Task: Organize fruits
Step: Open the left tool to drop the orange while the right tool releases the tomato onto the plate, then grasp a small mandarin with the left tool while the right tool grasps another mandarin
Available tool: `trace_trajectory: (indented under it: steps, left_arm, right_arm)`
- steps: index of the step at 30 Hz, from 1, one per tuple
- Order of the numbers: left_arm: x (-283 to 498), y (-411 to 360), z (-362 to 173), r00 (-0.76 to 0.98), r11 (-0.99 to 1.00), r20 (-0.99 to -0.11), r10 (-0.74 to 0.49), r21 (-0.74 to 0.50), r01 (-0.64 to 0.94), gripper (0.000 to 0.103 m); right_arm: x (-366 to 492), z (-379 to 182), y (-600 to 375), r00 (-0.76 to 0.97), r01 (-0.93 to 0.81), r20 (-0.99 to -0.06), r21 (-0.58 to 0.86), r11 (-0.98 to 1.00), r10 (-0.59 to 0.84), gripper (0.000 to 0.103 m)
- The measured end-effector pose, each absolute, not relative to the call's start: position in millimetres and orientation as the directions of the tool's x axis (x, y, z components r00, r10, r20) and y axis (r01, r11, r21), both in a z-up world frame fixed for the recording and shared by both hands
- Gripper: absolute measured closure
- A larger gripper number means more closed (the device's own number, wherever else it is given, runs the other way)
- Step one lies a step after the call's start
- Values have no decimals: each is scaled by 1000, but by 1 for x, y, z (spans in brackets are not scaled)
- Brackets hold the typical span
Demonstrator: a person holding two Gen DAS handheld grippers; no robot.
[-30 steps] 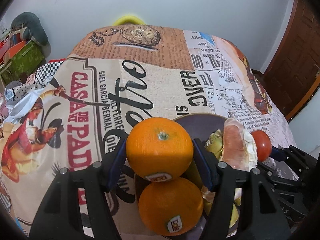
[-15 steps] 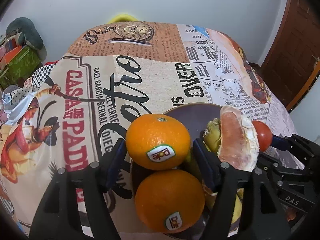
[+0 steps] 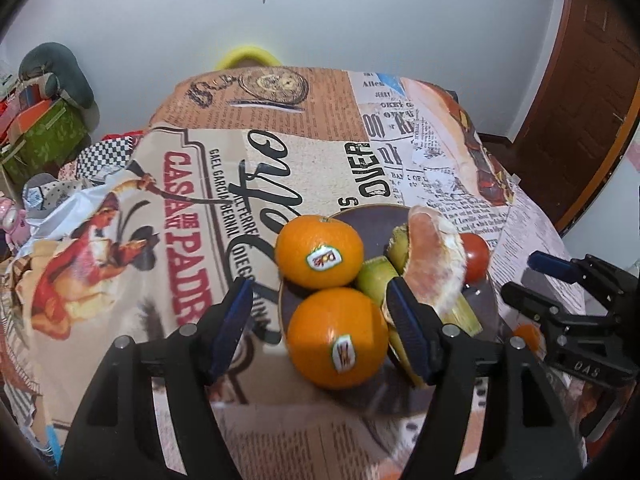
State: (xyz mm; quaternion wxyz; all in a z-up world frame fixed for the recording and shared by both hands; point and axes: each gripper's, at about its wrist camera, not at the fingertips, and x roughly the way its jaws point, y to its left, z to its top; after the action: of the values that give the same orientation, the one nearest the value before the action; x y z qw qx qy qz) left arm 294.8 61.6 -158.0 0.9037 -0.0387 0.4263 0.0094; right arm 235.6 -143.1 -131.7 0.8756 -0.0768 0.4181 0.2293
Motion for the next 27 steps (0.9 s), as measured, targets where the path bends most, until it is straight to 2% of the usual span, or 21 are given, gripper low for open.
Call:
trace_trajectory:
  steps: [5,14,15,20,23,27]
  left_arm:
    - [270,61,-149,646,997,-763,-3,-50,-55,29]
    - [237,63,-156,622,998,-783,7,-37,-57,29]
    - [234,63,-159,616,998,-788,8,-34,-57,29]
    - [219,69,-171,588,997,-809,-3,-47,-61,29]
    - [213,74,-178,573,996,-819,0,-52,-74,28]
    - [203,78,-187,543,995,-840,-6,-59,-81,28]
  right_arm:
    - [220,-128,-162,558,-453,-769,32,891,312,38]
    - [206,-164,-181,461,-434,-834,85,897,302,38]
    - [206,-168,-181,452,-433,-840,86,897,299,40]
    - [208,-184,-178,414,-435,-854,118,893,314,62]
    - [211,-188,-178,421,-422,-854,112,900,304,68]
    - [207,-183,-180,417,-424,-849,136,895,326,68]
